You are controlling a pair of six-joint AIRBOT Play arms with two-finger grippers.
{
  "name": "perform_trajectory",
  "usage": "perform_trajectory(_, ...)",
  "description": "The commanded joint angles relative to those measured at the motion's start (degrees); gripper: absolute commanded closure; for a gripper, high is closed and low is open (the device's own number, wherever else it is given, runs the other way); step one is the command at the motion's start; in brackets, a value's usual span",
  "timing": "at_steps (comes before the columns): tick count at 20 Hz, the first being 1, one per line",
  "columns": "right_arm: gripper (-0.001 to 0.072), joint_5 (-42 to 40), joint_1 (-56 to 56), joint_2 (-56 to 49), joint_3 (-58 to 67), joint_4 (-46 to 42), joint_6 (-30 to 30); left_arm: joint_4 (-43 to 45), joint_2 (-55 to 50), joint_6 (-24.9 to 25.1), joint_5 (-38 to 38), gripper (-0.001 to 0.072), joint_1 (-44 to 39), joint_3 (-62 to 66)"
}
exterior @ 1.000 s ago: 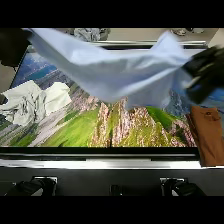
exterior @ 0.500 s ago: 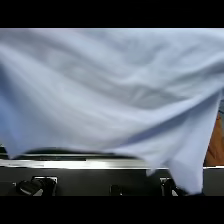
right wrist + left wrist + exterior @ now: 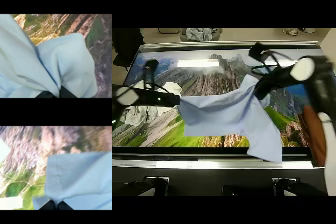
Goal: Fold the shirts.
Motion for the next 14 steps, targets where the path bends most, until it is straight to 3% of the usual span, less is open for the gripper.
perform_trajectory(1, 0.0664, -11.9, 0.0, -11.1, -1.9, 4.9, 3.9, -7.8, -15.2, -0.1, 3.4, 0.0677, 5.6, 0.6)
perform_trajectory(4, 0.0657, -14.4, 0.0, -12.0, -1.9, 5.2, 8.6, -18.0, -21.5, 2.5, 2.9, 0.0675, 8.4, 3.7)
perform_trajectory(5, 0.0516, -16.2, 0.0, -12.0, -1.8, 5.4, 9.7, -19.5, -22.3, 3.7, 2.8, 0.0625, 8.7, 4.5)
perform_trajectory(6, 0.0228, -15.7, -0.6, -11.4, -1.4, 5.8, 10.4, -19.8, -22.3, 3.8, 2.6, 0.0361, 9.1, 5.5)
perform_trajectory(7, 0.0124, -13.5, -1.6, -10.5, -0.5, 5.7, 10.4, -19.7, -22.1, 5.3, 0.9, 0.0064, 9.9, 7.3)
perform_trajectory(8, 0.0124, -9.3, -3.5, -9.1, 1.1, 5.7, 10.4, -19.5, -21.9, 8.3, -2.6, 0.0023, 11.2, 9.7)
perform_trajectory(9, 0.0123, -4.4, -6.3, -7.4, 2.5, 5.7, 9.9, -19.0, -21.7, 12.0, -7.5, 0.0037, 13.0, 12.2)
perform_trajectory(11, 0.0124, 3.8, -14.0, -4.6, 2.9, 5.7, 4.4, -15.6, -20.9, 13.0, -15.1, 0.0037, 16.8, 13.6)
perform_trajectory(14, 0.0127, 17.9, -27.0, -4.7, 0.5, 5.7, 3.9, -14.8, -20.7, 13.0, -20.2, 0.0037, 20.2, 7.7)
